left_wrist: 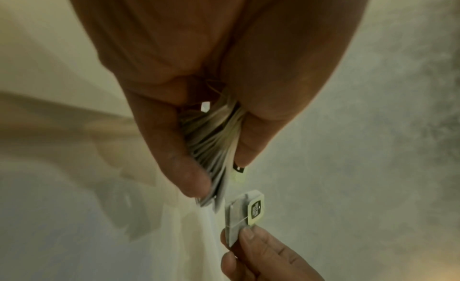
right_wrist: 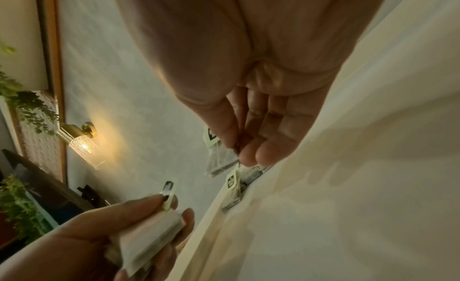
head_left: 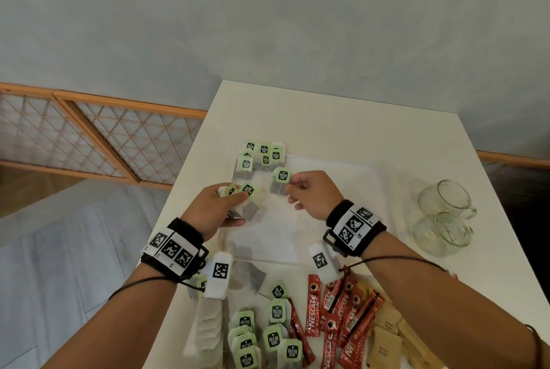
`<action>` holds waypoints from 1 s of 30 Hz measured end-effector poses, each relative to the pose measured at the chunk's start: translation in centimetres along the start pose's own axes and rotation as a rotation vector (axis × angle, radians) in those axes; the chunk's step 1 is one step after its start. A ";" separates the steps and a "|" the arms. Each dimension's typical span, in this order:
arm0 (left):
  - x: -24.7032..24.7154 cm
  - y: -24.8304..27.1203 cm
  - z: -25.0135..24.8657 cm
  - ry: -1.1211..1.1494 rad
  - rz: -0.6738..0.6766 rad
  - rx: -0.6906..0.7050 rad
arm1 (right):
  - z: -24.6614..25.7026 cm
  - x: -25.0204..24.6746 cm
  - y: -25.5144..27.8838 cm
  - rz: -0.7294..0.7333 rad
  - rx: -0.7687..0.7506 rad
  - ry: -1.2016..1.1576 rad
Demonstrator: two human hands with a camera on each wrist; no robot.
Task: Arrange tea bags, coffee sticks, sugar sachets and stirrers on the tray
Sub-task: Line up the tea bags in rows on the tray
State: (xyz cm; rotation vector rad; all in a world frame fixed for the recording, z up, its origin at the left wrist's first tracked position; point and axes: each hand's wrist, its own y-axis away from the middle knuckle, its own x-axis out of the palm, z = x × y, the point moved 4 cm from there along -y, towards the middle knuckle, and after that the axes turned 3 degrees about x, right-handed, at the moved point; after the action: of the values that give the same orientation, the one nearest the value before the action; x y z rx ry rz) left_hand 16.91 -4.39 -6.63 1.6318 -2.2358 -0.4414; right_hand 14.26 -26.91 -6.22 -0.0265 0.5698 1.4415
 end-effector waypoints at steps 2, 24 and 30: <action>-0.2 -0.1 0.0 -0.009 -0.014 -0.001 | 0.0 0.1 -1.5 -0.020 0.020 0.024; -0.1 -0.8 0.9 -0.065 0.031 -0.045 | 1.1 4.1 -9.8 -0.079 0.173 0.483; 0.0 -0.6 0.7 -0.103 0.050 -0.021 | 2.3 3.6 -6.2 0.060 0.089 0.548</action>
State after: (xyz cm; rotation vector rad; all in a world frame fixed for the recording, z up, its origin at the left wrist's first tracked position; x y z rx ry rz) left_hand 17.10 -4.48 -7.55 1.5719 -2.3332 -0.5458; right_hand 20.98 -23.76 -7.56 -0.3444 1.0892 1.4666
